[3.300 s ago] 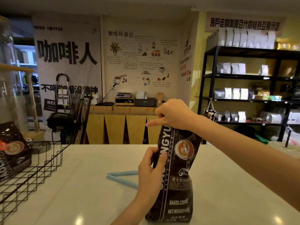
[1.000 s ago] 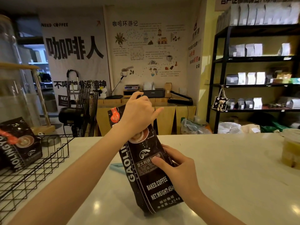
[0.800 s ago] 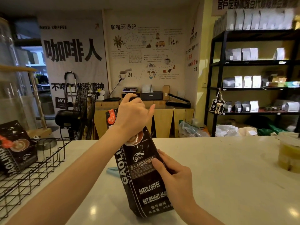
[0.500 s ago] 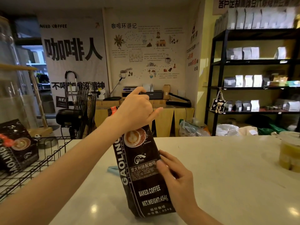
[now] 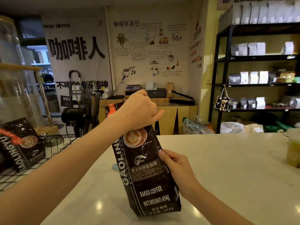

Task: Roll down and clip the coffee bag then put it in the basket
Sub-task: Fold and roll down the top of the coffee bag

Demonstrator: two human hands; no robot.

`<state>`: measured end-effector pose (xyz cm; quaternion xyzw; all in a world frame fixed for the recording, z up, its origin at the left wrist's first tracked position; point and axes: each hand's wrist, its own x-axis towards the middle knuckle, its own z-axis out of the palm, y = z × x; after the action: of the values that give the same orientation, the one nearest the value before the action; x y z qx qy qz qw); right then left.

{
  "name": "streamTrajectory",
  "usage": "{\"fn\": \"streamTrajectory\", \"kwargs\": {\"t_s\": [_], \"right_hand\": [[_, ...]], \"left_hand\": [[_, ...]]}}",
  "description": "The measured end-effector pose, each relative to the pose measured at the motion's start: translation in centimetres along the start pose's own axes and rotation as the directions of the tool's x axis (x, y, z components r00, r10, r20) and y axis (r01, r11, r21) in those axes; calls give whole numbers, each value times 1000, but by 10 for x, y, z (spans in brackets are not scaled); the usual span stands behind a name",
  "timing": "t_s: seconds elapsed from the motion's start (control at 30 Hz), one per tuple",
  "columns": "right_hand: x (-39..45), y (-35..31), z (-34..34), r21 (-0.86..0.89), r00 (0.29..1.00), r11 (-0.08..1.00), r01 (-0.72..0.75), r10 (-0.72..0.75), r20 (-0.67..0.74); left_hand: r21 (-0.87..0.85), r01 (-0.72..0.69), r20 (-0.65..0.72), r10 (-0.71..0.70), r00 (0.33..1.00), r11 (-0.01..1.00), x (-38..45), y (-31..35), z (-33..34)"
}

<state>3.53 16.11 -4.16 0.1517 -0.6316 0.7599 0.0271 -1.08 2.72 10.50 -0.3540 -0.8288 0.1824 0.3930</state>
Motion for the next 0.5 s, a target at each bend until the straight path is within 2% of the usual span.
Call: {"fn": "streamTrajectory", "kwargs": {"t_s": [0.2,0.3,0.43,0.5], "right_hand": [[-3,12,10,-103,980,981,163,-173,-94],[-3,16,8,-143,974,972,188,-203,-103],[3,7,-4,-231,988,960,156,-157,16],[8,-4,-6,-205,989,969,138,-122,89]], "left_hand": [[12,63,-51,-62,997,998,-6,-3,2],[62,70,-54,-66,996,996,-1,4,0],[63,54,-32,-52,998,997,4,7,3],[64,31,-9,-31,999,997,7,8,5]]}}
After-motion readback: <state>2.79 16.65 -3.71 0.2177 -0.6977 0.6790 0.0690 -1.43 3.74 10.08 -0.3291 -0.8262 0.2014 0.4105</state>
